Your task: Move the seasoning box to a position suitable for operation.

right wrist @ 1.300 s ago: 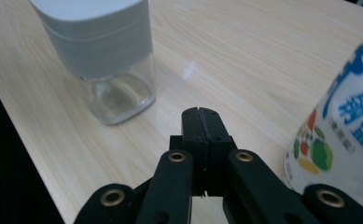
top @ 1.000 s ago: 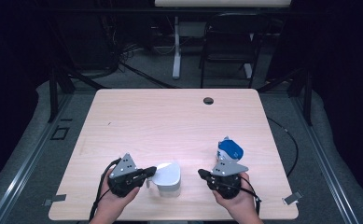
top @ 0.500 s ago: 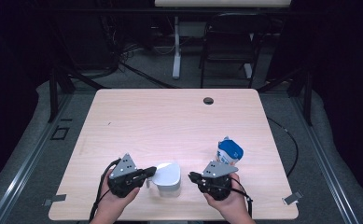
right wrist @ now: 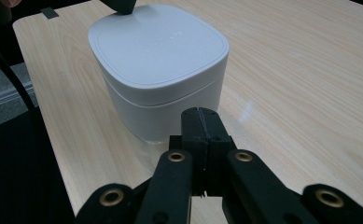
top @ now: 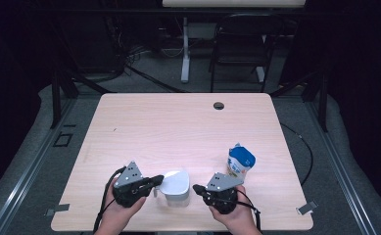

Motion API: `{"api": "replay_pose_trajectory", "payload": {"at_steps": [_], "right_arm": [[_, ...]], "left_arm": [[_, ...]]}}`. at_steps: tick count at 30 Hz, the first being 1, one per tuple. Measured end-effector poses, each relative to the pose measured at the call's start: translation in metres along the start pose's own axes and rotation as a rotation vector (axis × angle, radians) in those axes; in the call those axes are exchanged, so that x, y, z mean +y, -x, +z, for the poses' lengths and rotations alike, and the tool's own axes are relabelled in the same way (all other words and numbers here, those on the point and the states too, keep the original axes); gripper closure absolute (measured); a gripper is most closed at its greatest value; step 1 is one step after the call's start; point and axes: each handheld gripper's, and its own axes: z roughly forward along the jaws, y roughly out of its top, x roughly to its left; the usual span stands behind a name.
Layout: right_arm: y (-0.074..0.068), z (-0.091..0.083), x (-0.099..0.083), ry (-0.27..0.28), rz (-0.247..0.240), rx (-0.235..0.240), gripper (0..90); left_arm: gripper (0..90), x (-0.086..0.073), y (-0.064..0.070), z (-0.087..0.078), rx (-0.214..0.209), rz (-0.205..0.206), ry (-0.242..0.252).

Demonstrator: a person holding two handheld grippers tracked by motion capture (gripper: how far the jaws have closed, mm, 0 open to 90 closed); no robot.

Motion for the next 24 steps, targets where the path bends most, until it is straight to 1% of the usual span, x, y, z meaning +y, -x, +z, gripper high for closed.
{"api": "replay_pose_trajectory", "payload": {"at_steps": [3, 6, 10, 20, 24], "right_arm": [[-0.0012, 0.0012, 0.0003, -0.005, -0.009, 0.000, 90.0], [-0.0028, 0.0033, 0.0005, 0.004, -0.004, 0.008, 90.0], [-0.0058, 0.0065, 0.0007, -0.006, -0.013, 0.012, 90.0], [-0.0054, 0.0057, 0.0012, 0.003, -0.008, 0.015, 90.0], [-0.0056, 0.0046, 0.0023, 0.018, -0.003, 0.016, 90.0]], "left_arm": [[90.0, -0.0004, 0.0000, -0.0004, 0.000, -0.007, 0.002], [90.0, -0.0005, 0.0000, -0.0007, 0.000, -0.007, 0.001], [90.0, -0.0006, 0.0002, -0.0008, 0.002, -0.006, 0.000], [90.0, -0.0010, -0.0004, -0.0016, 0.001, -0.005, -0.002], [90.0, -0.0012, -0.0007, -0.0021, 0.002, -0.006, -0.004]]}}
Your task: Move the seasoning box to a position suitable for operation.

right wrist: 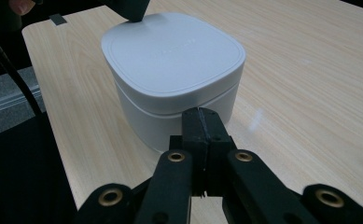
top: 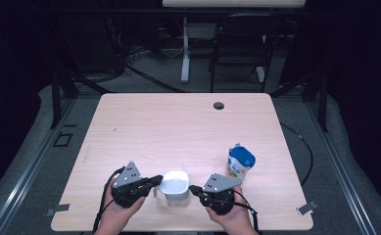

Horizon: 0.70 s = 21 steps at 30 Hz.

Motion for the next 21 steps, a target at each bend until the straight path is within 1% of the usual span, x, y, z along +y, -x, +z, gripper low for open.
{"api": "replay_pose_trajectory", "payload": {"at_steps": [3, 6, 7, 9, 17, 19, 20, 21], "right_arm": [[-0.0004, -0.0014, 0.0016, 0.010, 0.000, 0.002, 90.0], [-0.0004, -0.0020, 0.0021, 0.013, 0.003, 0.003, 90.0], [-0.0005, -0.0017, 0.0021, 0.019, 0.008, 0.011, 90.0], [-0.0010, -0.0011, 0.0024, 0.009, 0.000, 0.010, 90.0], [-0.0023, -0.0008, 0.0047, 0.020, -0.001, 0.007, 90.0], [-0.0020, -0.0009, 0.0052, 0.019, 0.000, 0.009, 90.0], [-0.0020, -0.0009, 0.0052, 0.019, 0.000, 0.009, 90.0], [-0.0017, -0.0007, 0.0056, 0.018, -0.003, 0.011, 90.0]], "left_arm": [[90.0, -0.0010, -0.0008, -0.0003, -0.004, -0.012, 0.007], [90.0, -0.0013, -0.0013, -0.0006, -0.006, -0.014, 0.006], [90.0, -0.0015, -0.0017, -0.0009, -0.006, -0.014, 0.006], [90.0, -0.0017, -0.0019, -0.0013, -0.004, -0.013, 0.005], [90.0, -0.0024, -0.0013, -0.0017, -0.002, -0.016, 0.007], [90.0, -0.0030, -0.0008, -0.0023, 0.007, -0.007, 0.007], [89.9, -0.0030, -0.0008, -0.0023, 0.007, -0.007, 0.007], [88.4, -0.0031, -0.0016, -0.0030, 0.016, -0.009, 0.005]]}}
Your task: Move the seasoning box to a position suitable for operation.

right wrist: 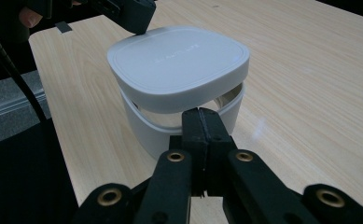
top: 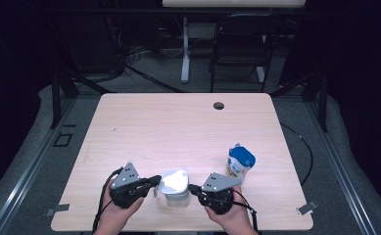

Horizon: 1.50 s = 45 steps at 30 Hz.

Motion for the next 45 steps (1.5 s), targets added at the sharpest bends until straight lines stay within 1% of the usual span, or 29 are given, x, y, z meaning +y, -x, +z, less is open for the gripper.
{"api": "replay_pose_trajectory", "payload": {"at_steps": [3, 4, 5, 6, 7, 8, 10, 12, 13, 16, 18, 21, 22, 23, 25, 26, 28, 33, 38, 41, 43, 45], "right_arm": [[0.000, 0.001, 0.000, 0.003, 0.004, -0.002, 90.0], [0.001, 0.000, 0.002, -0.007, -0.003, -0.003, 90.0], [0.001, 0.000, 0.002, -0.007, -0.003, -0.003, 90.0], [0.002, 0.001, 0.003, -0.004, -0.003, -0.005, 90.0], [0.002, 0.001, 0.003, -0.004, -0.003, -0.005, 90.0], [0.002, 0.001, 0.005, -0.005, -0.002, -0.006, 89.9], [0.002, 0.001, 0.006, -0.006, -0.003, -0.007, 90.0], [0.003, 0.002, 0.009, -0.013, -0.005, -0.009, 89.7], [0.003, 0.002, 0.009, -0.013, -0.005, -0.009, 89.7], [0.004, 0.002, 0.014, -0.026, -0.013, -0.010, 89.5], [0.004, 0.002, 0.017, -0.023, -0.013, -0.009, 89.5], [0.003, 0.003, 0.021, -0.035, -0.025, -0.014, 89.3], [0.002, 0.003, 0.023, -0.035, -0.026, -0.014, 89.2], [0.002, 0.003, 0.023, -0.035, -0.026, -0.014, 89.2], [0.002, 0.004, 0.024, -0.036, -0.025, -0.015, 89.0], [0.002, 0.004, 0.025, -0.037, -0.024, -0.016, 89.0], [0.002, 0.005, 0.025, -0.040, -0.025, -0.020, 88.9], [0.001, 0.005, 0.027, -0.037, -0.023, -0.019, 88.7], [0.000, 0.003, 0.031, -0.020, -0.021, -0.020, 88.7], [0.000, 0.002, 0.033, -0.026, -0.030, -0.018, 89.0], [0.000, 0.002, 0.034, -0.020, -0.029, -0.015, 89.3], [-0.001, 0.002, 0.035, -0.022, -0.033, -0.021, 89.6]], "left_arm": [[85.7, -0.001, -0.002, -0.001, 0.010, -0.007, 0.000], [84.8, -0.002, -0.005, -0.003, 0.015, -0.017, -0.001], [83.5, -0.002, -0.005, -0.003, 0.015, -0.017, -0.001], [80.5, -0.003, -0.008, -0.005, 0.018, -0.039, 0.008], [79.1, -0.003, -0.008, -0.005, 0.018, -0.039, 0.008], [78.0, -0.004, -0.011, -0.008, 0.025, -0.052, 0.017], [76.7, -0.005, -0.012, -0.009, 0.028, -0.061, 0.022], [74.3, -0.006, -0.017, -0.014, 0.043, -0.064, 0.019], [73.9, -0.006, -0.017, -0.014, 0.043, -0.064, 0.019], [71.9, -0.009, -0.021, -0.018, 0.062, -0.072, 0.029], [71.5, -0.010, -0.024, -0.020, 0.068, -0.075, 0.029], [70.3, -0.012, -0.027, -0.023, 0.080, -0.078, 0.023], [69.5, -0.013, -0.029, -0.025, 0.094, -0.079, 0.019], [69.2, -0.013, -0.029, -0.025, 0.094, -0.079, 0.019], [69.0, -0.014, -0.030, -0.026, 0.110, -0.081, 0.018], [68.9, -0.014, -0.031, -0.027, 0.112, -0.080, 0.013], [68.8, -0.015, -0.032, -0.028, 0.114, -0.090, 0.023], [68.3, -0.014, -0.032, -0.032, 0.122, -0.094, 0.026], [66.5, -0.014, -0.032, -0.032, 0.131, -0.095, 0.031], [66.2, -0.015, -0.033, -0.032, 0.134, -0.092, 0.028], [66.1, -0.016, -0.034, -0.032, 0.138, -0.092, 0.019], [66.1, -0.017, -0.034, -0.032, 0.140, -0.095, 0.018]]}}
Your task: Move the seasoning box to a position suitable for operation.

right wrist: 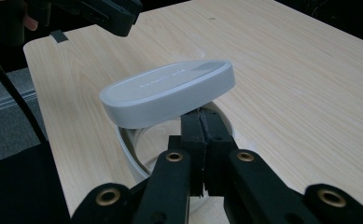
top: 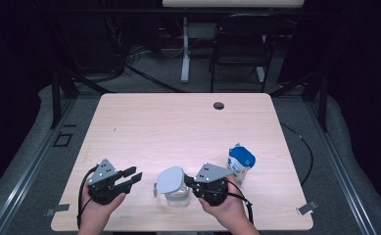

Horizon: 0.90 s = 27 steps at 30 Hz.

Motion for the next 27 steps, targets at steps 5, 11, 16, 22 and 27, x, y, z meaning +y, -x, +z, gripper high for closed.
{"api": "replay_pose_trajectory", "payload": {"at_steps": [5, 11, 16, 22, 27], "right_arm": [[-0.001, 0.000, 0.005, -0.010, -0.010, -0.008, 90.0], [-0.003, 0.002, 0.011, 0.002, -0.013, -0.006, 90.0], [-0.005, 0.002, 0.015, 0.014, -0.017, 0.005, 90.0], [-0.009, 0.003, 0.022, 0.020, -0.029, 0.010, 90.0], [-0.013, 0.006, 0.029, 0.030, -0.041, 0.023, 89.9]], "left_arm": [[66.3, 0.000, -0.001, 0.000, 0.014, 0.011, 0.012], [66.6, 0.000, -0.004, -0.002, 0.014, 0.009, 0.015], [65.7, -0.002, -0.005, 0.000, 0.001, 0.002, 0.001], [64.1, -0.003, -0.007, 0.003, -0.005, -0.002, -0.007], [63.2, -0.004, -0.007, 0.005, -0.001, -0.004, -0.016]]}}
